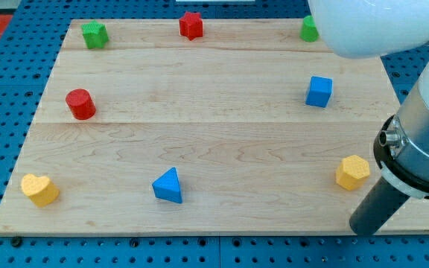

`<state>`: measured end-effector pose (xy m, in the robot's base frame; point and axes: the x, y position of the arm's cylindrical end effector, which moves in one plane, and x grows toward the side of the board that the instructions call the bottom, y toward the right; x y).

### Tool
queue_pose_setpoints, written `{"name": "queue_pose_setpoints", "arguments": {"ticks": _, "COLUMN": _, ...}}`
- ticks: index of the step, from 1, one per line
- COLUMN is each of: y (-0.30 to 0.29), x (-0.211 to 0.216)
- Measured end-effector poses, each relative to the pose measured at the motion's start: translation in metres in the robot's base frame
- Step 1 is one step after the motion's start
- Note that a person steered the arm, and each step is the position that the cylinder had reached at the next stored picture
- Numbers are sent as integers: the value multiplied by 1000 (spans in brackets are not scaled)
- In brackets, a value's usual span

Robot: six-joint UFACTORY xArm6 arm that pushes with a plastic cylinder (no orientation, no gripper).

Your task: Push the hexagon towards the blue cube

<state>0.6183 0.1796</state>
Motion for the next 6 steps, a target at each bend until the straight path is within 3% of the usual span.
{"name": "queue_pose_setpoints", "arguments": {"ticks": 4, "y": -14, "x": -1}}
{"name": "queue_pose_setpoints", "arguments": {"ticks": 6, "y": 16, "x": -90}}
